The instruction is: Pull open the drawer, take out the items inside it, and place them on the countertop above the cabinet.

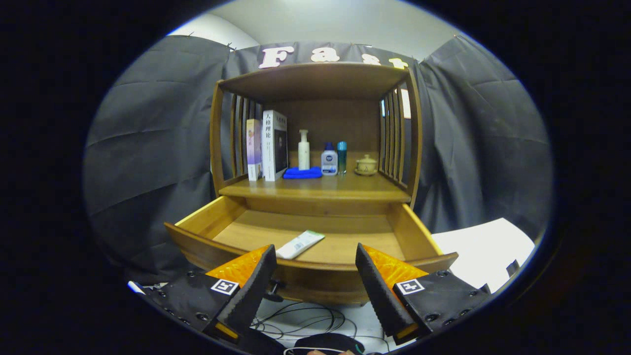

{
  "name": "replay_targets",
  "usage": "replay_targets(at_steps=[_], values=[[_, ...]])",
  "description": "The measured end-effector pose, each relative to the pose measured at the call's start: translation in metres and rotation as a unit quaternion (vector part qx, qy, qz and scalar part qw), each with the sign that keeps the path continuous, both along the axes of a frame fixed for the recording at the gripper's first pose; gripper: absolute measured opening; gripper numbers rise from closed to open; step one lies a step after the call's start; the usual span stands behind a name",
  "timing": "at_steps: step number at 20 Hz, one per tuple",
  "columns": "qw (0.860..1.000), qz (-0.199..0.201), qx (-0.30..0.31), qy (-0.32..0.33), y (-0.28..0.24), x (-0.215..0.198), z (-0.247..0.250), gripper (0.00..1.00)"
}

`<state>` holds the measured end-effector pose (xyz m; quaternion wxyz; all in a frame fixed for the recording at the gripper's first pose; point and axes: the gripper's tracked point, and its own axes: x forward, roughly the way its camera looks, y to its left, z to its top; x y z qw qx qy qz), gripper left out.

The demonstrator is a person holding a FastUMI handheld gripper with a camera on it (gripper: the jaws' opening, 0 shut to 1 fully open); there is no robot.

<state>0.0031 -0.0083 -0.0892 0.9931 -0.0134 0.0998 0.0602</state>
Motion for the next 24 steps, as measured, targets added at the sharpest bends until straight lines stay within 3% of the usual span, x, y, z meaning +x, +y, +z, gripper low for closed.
replay_targets(at_steps=[6,12,18,24], values=[[0.999,0.003,-0.034,-0.028,-0.009,0.039,0.055,1.0],[0.997,0.033,-0.069,-0.018,0.009,0.081,0.075,0.99],[0.992,0.061,-0.068,0.082,0.035,0.12,0.042,0.98],[0.967,0.096,-0.045,0.23,0.069,0.145,-0.024,0.98]])
